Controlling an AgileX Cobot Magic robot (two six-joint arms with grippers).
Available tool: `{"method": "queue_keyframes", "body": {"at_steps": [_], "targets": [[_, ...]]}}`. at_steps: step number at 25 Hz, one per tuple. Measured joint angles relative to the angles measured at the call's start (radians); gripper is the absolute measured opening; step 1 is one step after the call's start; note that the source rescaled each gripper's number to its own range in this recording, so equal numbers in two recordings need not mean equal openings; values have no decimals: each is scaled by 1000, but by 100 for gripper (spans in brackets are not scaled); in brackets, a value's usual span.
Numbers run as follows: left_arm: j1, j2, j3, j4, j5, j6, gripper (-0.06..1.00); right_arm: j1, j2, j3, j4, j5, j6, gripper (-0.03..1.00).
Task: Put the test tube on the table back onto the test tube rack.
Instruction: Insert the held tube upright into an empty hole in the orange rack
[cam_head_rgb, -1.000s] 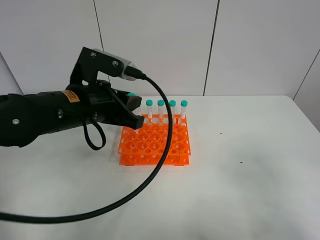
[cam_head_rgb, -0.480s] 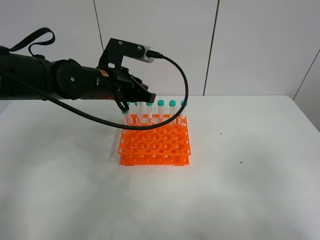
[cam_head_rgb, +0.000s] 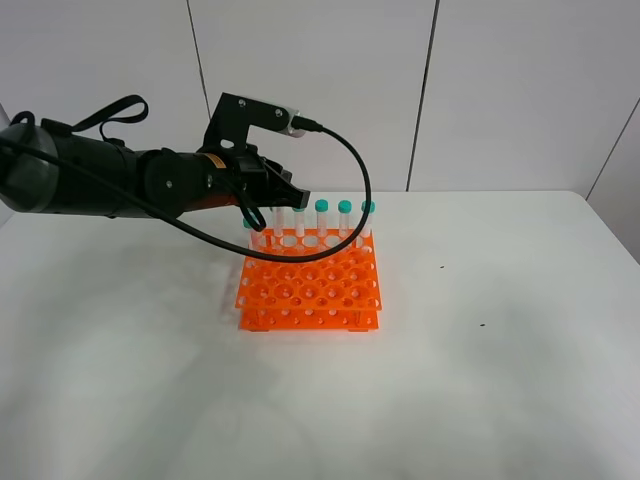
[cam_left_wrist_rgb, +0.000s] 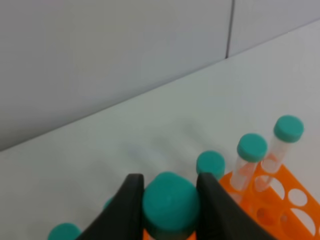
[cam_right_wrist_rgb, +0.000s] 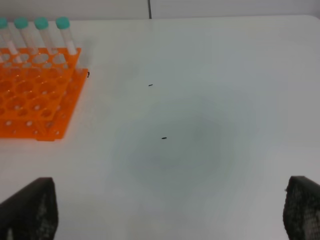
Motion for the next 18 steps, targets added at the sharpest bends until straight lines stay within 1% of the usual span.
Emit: {"method": "queue_keyframes", "body": {"at_steps": [8, 13, 18], "targets": [[1, 49, 0, 0, -21, -5, 0, 0, 0, 0, 0, 0, 0, 100], [1, 63, 0, 0, -52, -35, 0, 0, 0, 0, 1, 0, 0, 100], [1, 86, 0, 1, -56, -39, 0, 0, 0, 0, 1, 0, 0, 100]]}}
